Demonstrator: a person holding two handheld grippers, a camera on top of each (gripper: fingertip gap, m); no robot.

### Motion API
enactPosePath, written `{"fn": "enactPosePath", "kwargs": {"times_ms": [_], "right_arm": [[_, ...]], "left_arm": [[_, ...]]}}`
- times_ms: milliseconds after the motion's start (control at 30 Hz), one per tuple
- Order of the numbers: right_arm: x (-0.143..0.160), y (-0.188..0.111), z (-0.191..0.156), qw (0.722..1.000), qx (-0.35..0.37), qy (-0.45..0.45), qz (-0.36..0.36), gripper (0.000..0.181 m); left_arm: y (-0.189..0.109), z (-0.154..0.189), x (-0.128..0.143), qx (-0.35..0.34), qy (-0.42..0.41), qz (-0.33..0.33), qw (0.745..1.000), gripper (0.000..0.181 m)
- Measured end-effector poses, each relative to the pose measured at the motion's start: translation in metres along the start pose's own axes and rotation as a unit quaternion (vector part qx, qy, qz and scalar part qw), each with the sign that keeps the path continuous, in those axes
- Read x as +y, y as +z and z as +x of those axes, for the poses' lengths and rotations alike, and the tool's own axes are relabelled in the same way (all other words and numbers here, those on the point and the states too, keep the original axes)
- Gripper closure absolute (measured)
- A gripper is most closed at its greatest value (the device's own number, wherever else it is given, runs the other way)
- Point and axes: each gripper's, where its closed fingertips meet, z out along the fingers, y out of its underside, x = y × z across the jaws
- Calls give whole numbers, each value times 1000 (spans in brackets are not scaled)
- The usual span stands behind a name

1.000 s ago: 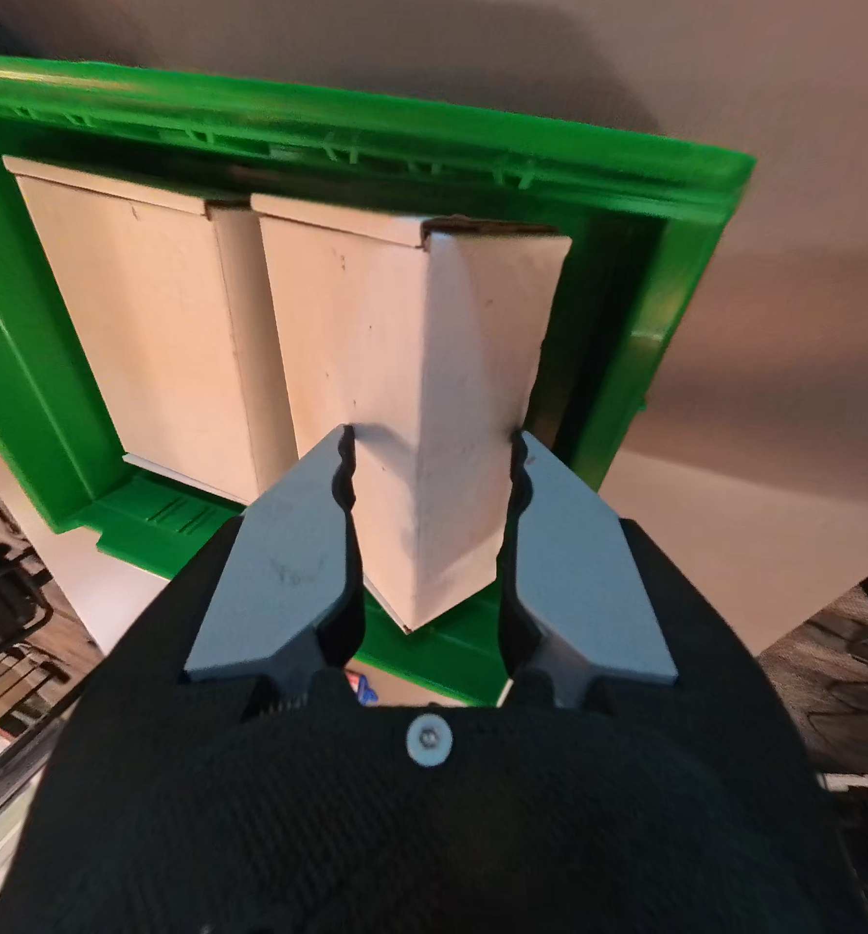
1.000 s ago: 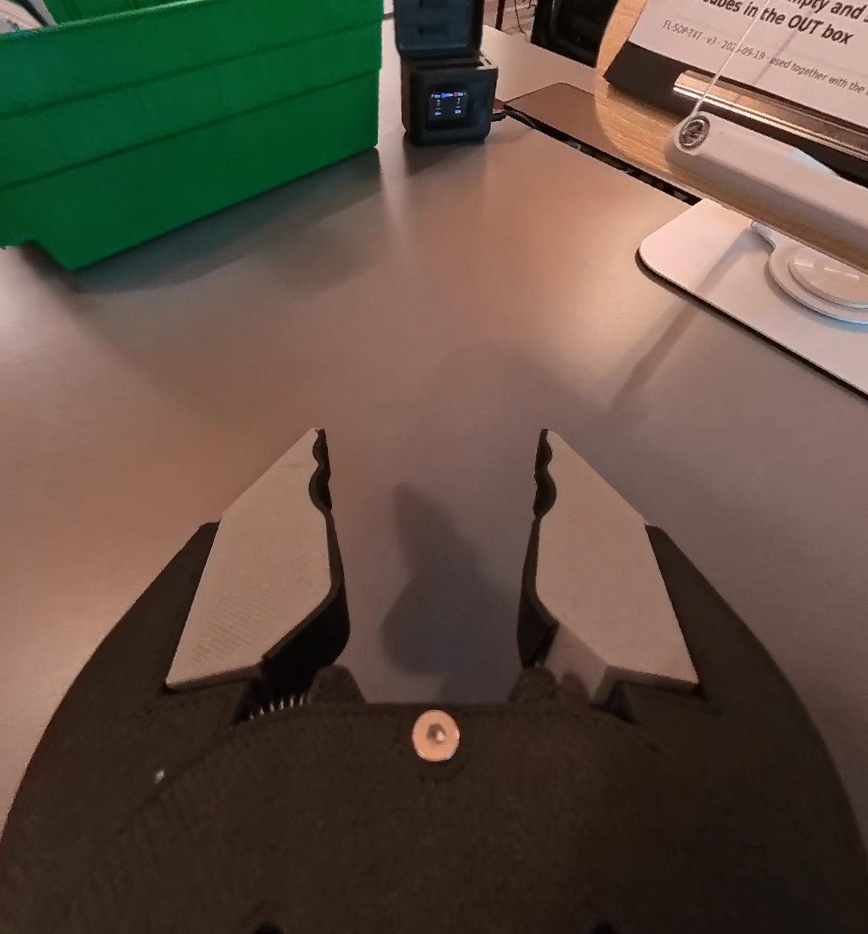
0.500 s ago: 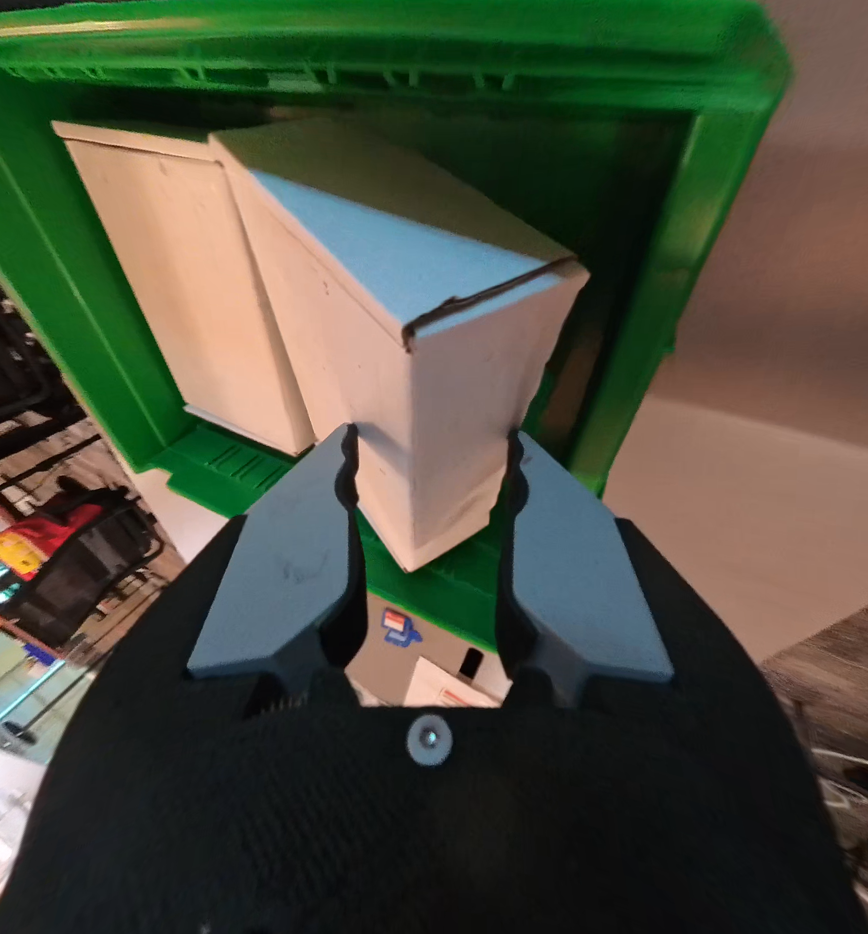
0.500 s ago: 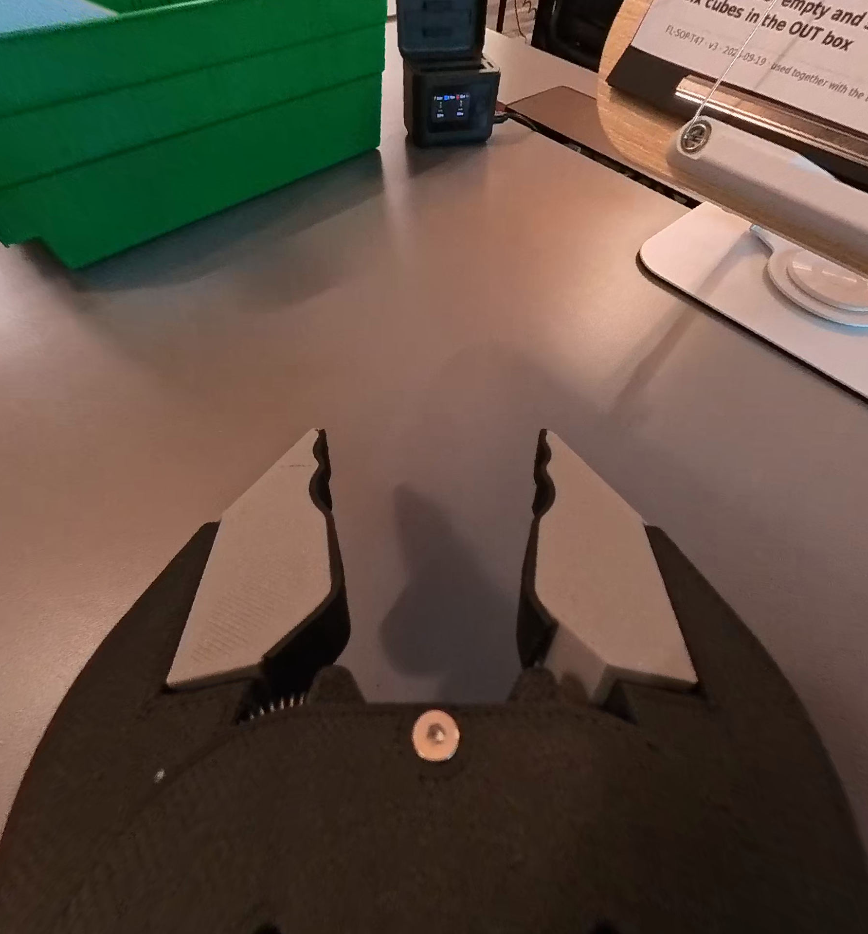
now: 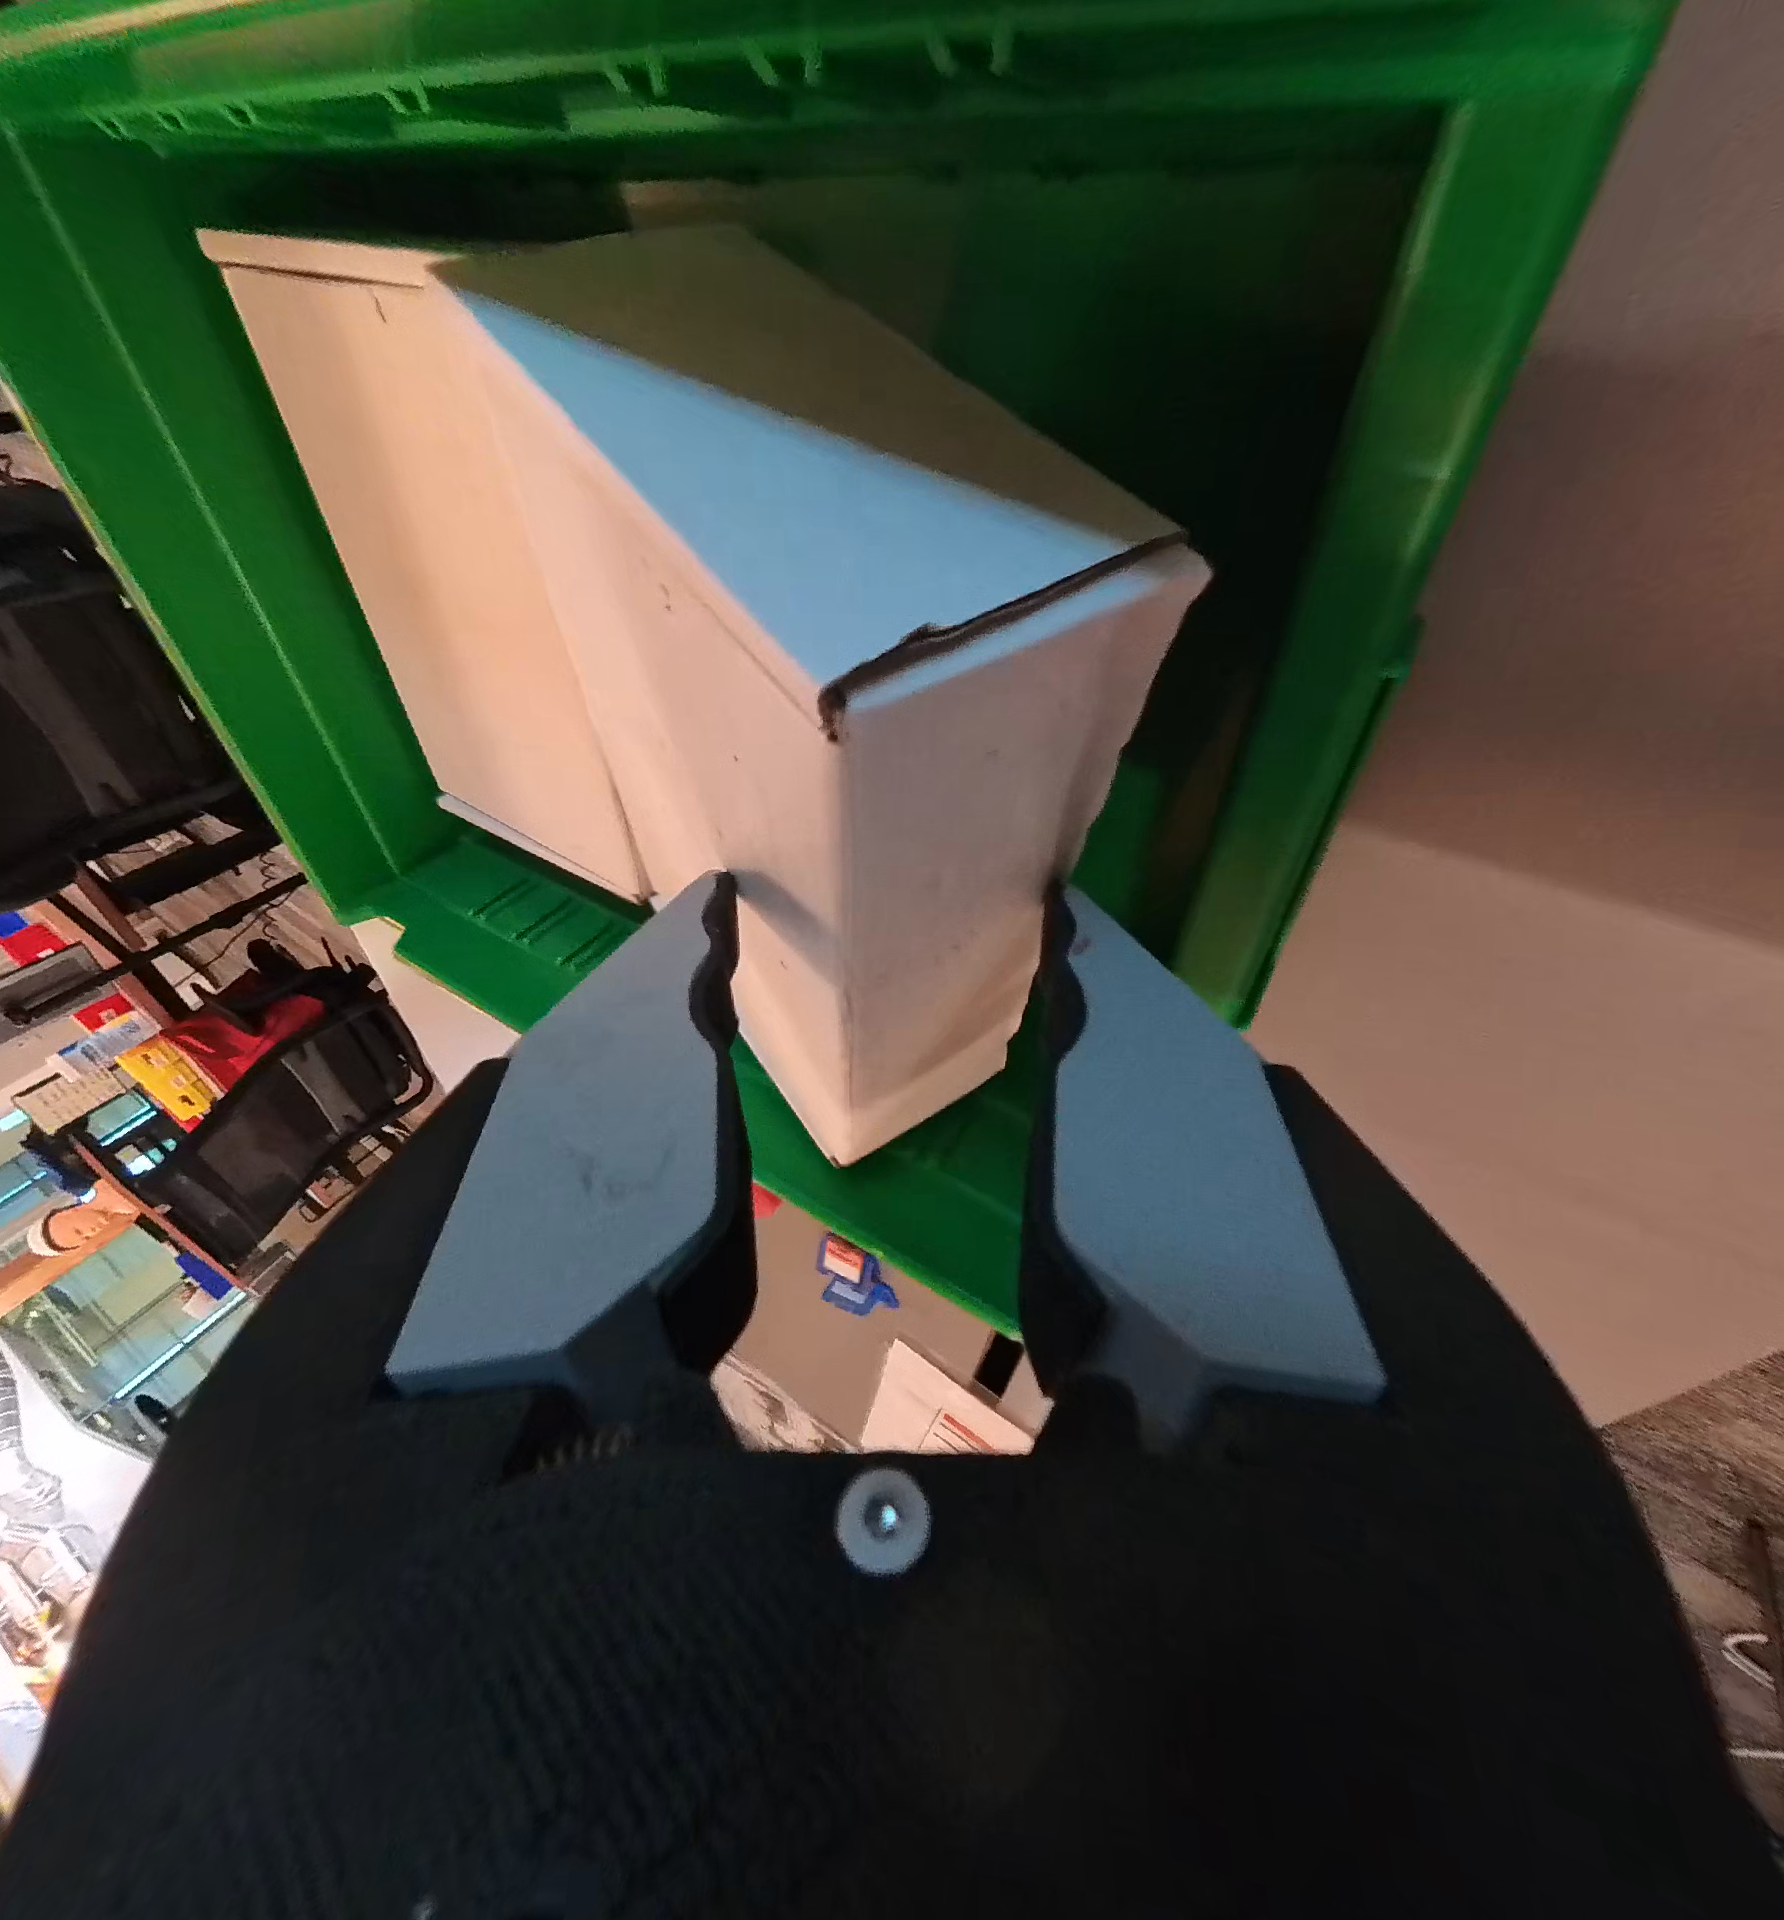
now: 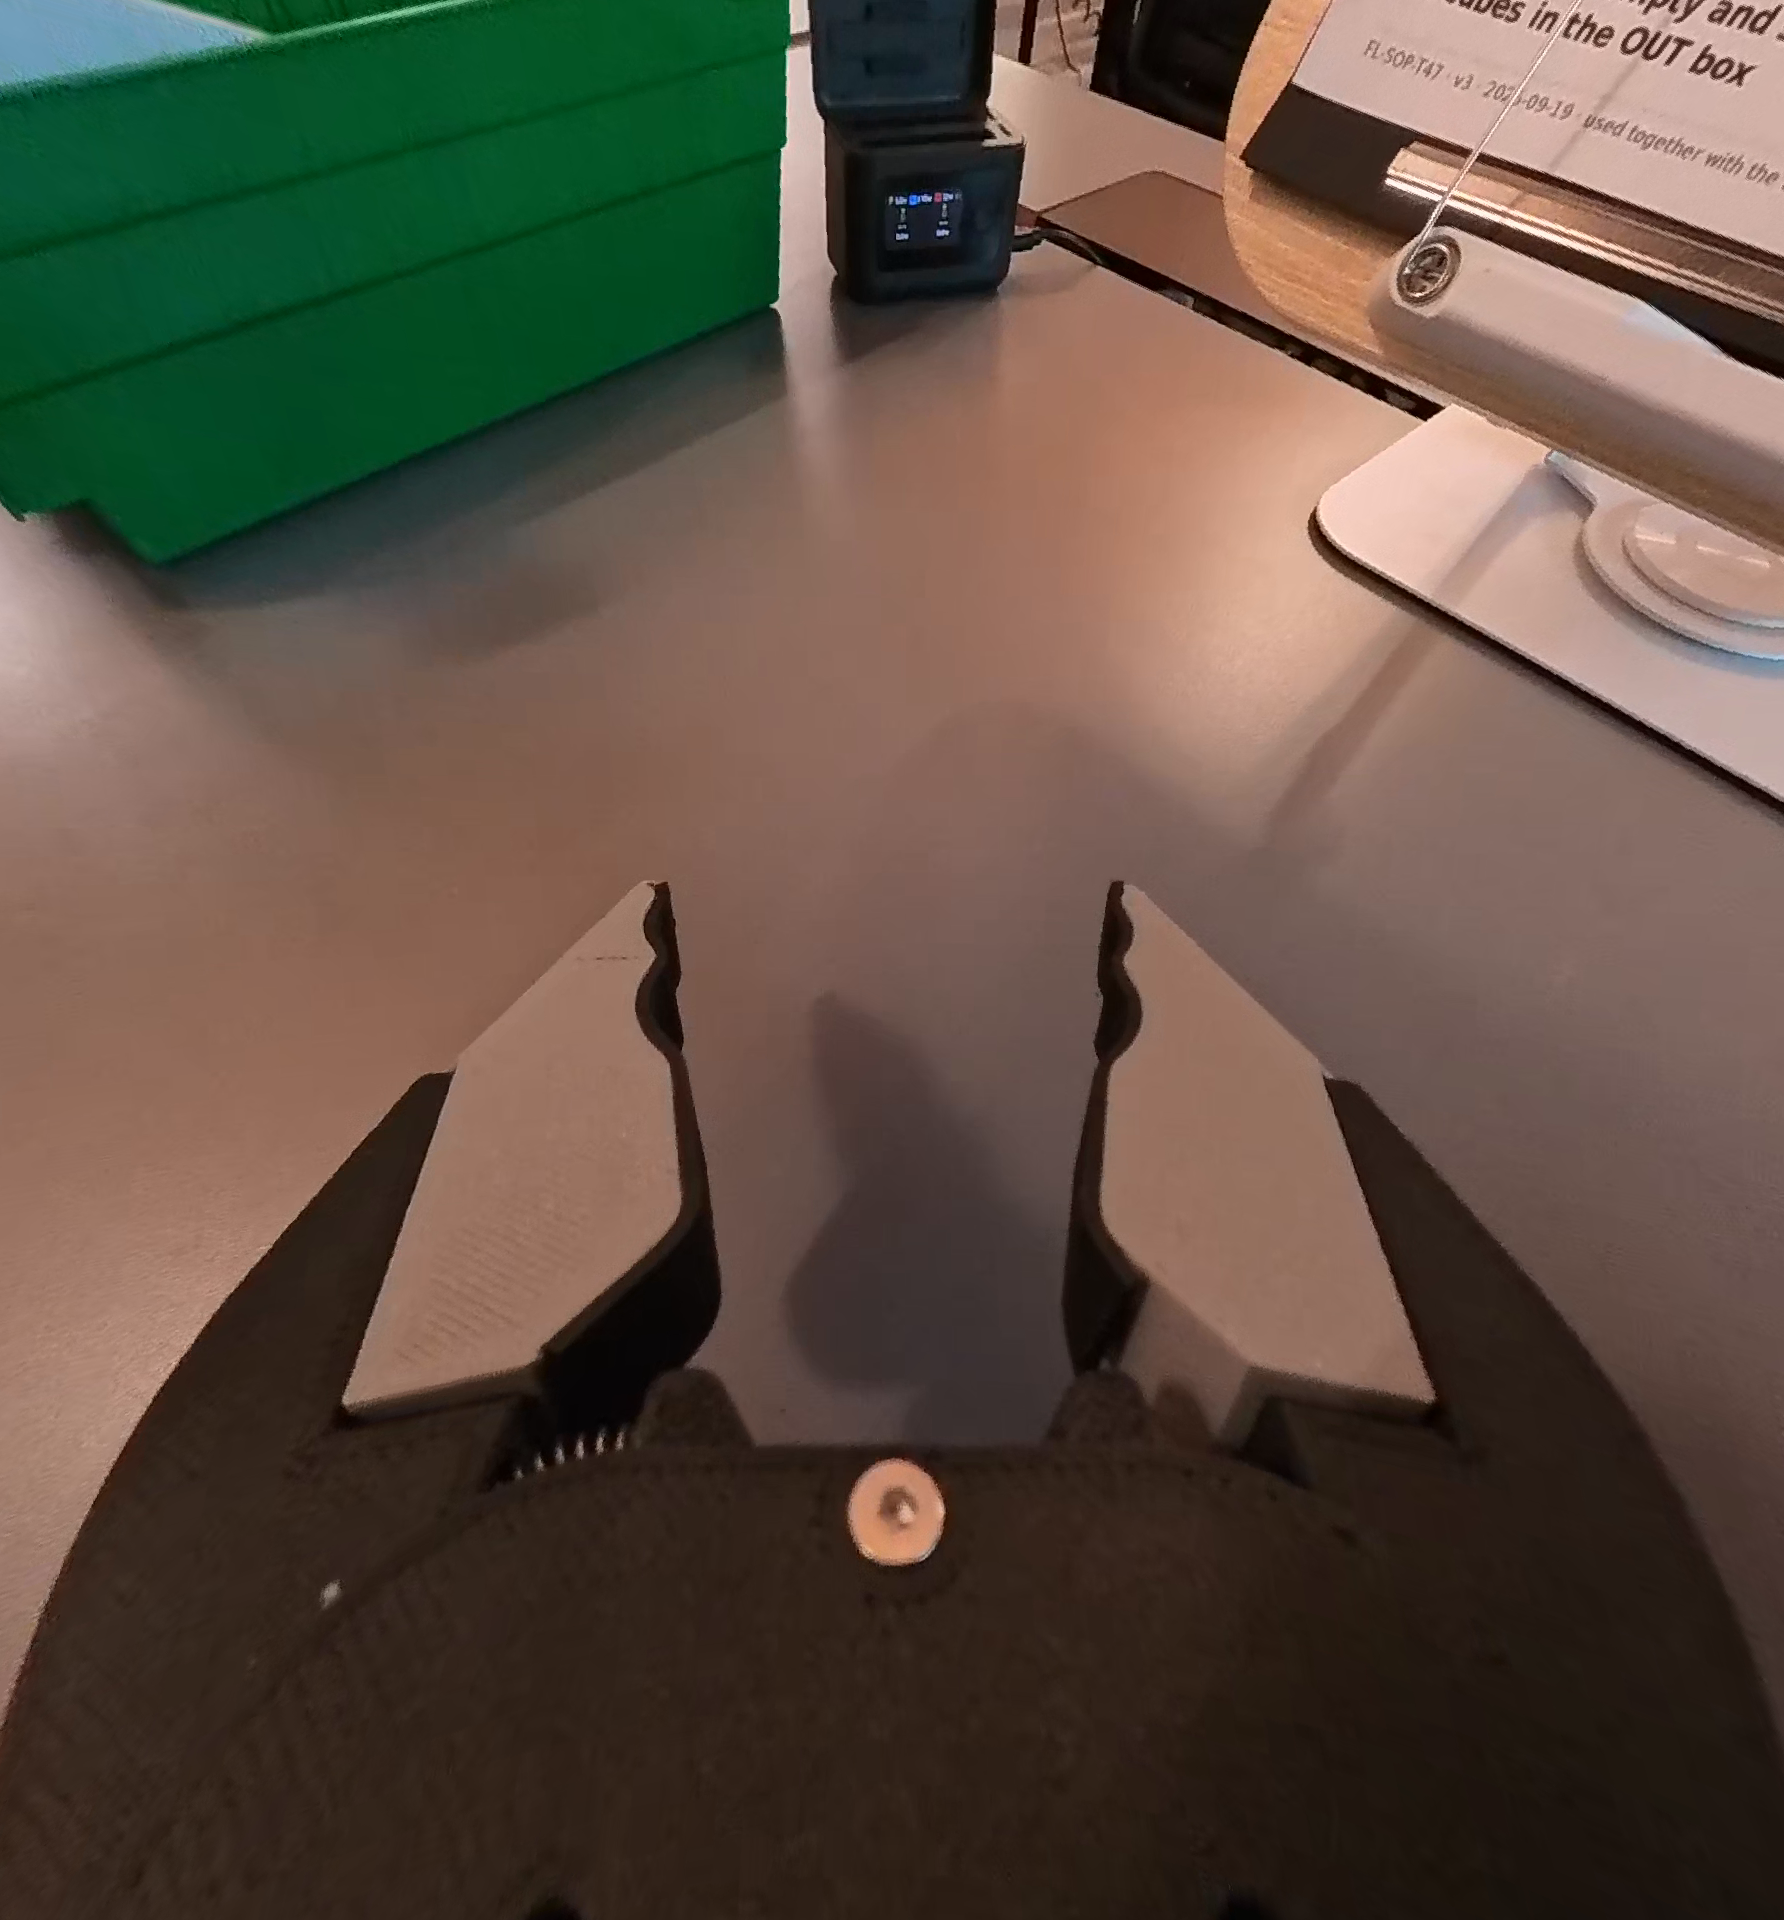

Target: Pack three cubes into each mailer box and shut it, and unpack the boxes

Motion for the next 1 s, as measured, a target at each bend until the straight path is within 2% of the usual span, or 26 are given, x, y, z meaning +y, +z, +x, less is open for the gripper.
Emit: {"fn": "enactPosePath", "kwargs": {"times_ms": [1000], "right_arm": [[0, 0, -1, 1000, 0, -3, 0, 102]], "left_arm": [[-14, -12, -2, -33, 10, -9, 999, 127]]}}
